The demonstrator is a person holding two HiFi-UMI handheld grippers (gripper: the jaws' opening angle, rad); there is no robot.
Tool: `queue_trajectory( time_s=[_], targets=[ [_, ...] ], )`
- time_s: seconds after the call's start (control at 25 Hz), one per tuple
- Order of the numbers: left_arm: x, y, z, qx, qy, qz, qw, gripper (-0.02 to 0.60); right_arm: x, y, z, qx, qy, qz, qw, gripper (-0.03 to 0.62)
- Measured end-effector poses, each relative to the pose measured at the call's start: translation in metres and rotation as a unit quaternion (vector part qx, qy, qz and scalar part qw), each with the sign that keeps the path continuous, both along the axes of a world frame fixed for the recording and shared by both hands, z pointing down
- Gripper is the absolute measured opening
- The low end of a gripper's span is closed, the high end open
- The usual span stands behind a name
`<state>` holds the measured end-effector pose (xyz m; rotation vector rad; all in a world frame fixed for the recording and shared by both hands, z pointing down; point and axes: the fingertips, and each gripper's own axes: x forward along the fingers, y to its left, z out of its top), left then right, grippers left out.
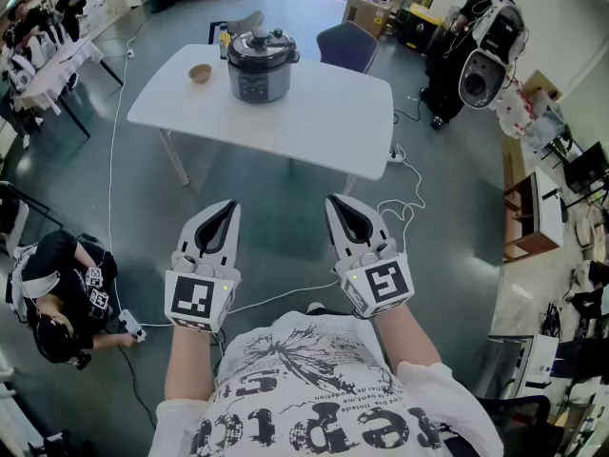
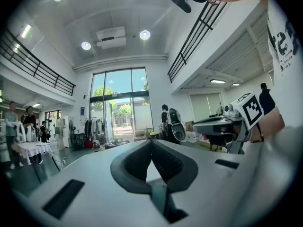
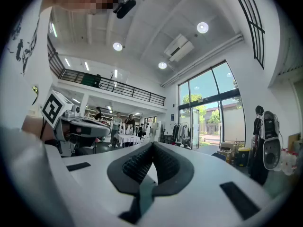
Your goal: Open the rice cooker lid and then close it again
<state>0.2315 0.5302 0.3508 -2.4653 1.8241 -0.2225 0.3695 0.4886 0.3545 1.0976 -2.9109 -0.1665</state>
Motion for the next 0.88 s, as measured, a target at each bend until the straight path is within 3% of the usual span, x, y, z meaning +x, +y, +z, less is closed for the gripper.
queue_trajectory(
  time_s=[0.48, 0.64, 0.68, 0.72, 0.76, 0.8, 0.88],
  targets=[
    [-0.006, -0.002, -0.001, -0.002, 0.0, 0.006, 1.0, 0.012, -0.004, -0.003, 0.0, -0.008, -0.002, 0.019, 1.0, 0.014],
    [-0.017, -0.001, 0.001, 0.007, 0.021, 0.003, 0.9998, 0.012, -0.009, -0.009, 0.001, -0.018, -0.018, 0.045, 0.999, 0.026],
    [-0.021, -0.001, 0.003, 0.007, 0.023, 0.001, 0.9997, 0.012, -0.013, -0.01, 0.0, -0.014, -0.025, 0.04, 0.999, 0.146],
    [-0.027, -0.001, 0.006, 0.003, 0.021, -0.001, 0.9998, 0.012, -0.019, -0.011, -0.002, -0.007, -0.037, 0.03, 0.999, 0.348],
    [-0.032, -0.002, 0.01, -0.006, 0.015, -0.004, 0.9999, 0.012, -0.025, -0.013, -0.004, -0.001, -0.049, 0.02, 0.999, 0.51],
    [-0.038, -0.003, 0.013, -0.014, 0.01, -0.006, 0.9998, 0.012, -0.03, -0.017, -0.004, 0.002, -0.056, 0.015, 0.998, 0.568],
    [-0.047, -0.009, 0.019, -0.023, 0.009, -0.012, 0.9996, 0.012, -0.036, -0.028, -0.001, -0.003, -0.059, 0.015, 0.998, 0.597]
  ],
)
